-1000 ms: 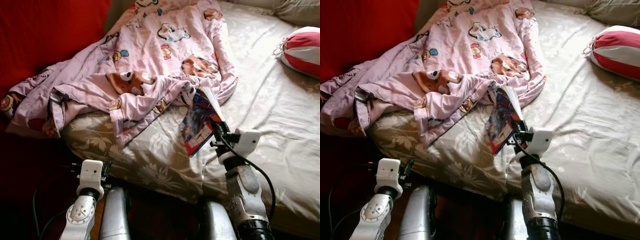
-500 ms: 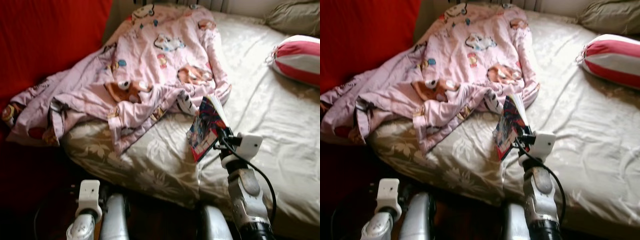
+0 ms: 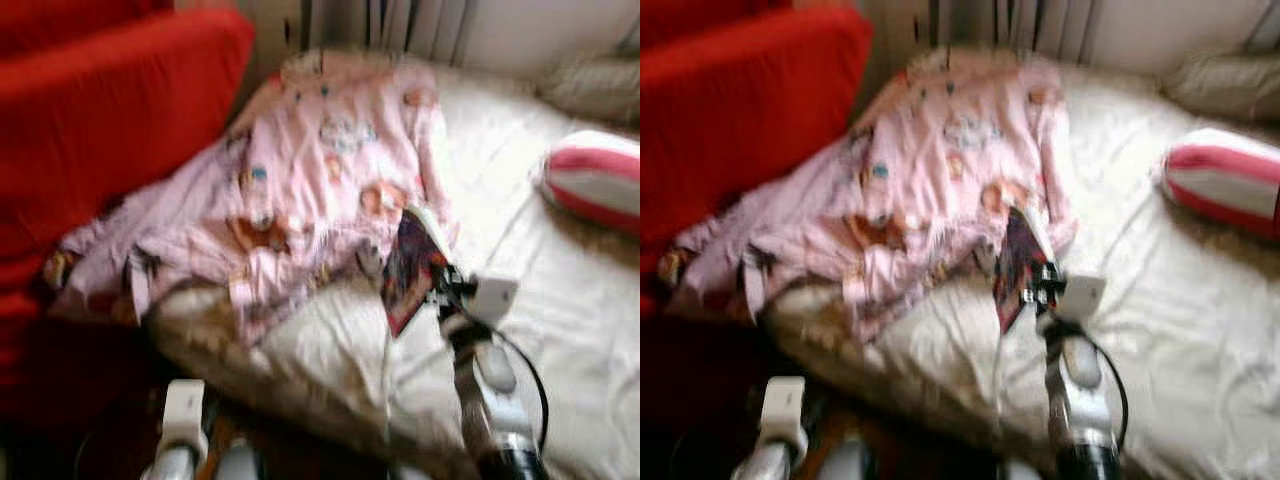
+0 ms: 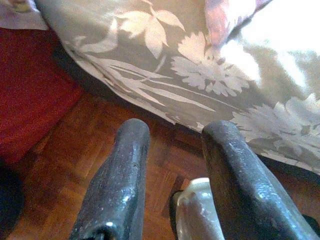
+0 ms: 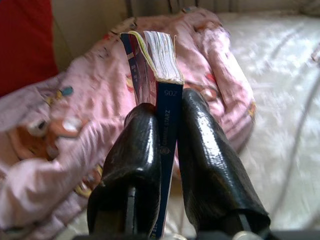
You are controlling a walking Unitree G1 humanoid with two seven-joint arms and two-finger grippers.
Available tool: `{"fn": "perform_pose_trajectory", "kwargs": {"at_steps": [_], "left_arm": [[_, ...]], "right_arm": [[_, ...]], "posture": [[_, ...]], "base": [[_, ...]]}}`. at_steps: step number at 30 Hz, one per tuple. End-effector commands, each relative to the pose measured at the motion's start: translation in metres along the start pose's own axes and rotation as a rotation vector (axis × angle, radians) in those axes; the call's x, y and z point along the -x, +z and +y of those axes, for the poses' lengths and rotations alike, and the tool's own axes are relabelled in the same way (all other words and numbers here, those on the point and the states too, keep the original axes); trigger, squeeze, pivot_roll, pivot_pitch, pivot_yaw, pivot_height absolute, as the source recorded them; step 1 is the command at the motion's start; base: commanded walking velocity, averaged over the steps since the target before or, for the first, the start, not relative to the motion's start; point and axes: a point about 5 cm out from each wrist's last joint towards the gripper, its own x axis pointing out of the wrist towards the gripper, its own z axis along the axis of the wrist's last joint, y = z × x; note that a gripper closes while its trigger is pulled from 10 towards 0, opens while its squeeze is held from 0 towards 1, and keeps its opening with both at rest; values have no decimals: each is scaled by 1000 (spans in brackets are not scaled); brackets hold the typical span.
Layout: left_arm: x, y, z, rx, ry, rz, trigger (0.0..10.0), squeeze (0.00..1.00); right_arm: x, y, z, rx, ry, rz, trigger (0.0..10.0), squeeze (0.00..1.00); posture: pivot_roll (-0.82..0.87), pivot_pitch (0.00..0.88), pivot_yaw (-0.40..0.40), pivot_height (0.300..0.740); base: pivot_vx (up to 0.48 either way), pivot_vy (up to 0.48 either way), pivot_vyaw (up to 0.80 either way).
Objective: Clean up the room
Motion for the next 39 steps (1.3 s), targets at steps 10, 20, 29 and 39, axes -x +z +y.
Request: {"fn": "perform_pose_trajectory", "kwargs": {"at_steps": [10,20,29,39], "left_arm": [[16,-42,1,28,17,185,10000,0],[23,-56,9,36,59,265,10000,0],[22,-55,10,0,73,266,10000,0],[18,-50,7,-21,57,250,10000,0]], "right_arm": [[2,-4,5,10,27,5,10000,0],[2,-6,-1,48,9,34,10000,0],[4,-7,-3,19,-27,38,10000,0],[-1,-3,4,14,-24,24,10000,0]], "posture": [[144,17,-90,740],[126,65,-92,740],[110,107,-90,740],[103,134,-95,740]], "base": [[0,0,0],[0,0,0],[0,0,-776],[0,0,-769]]}}
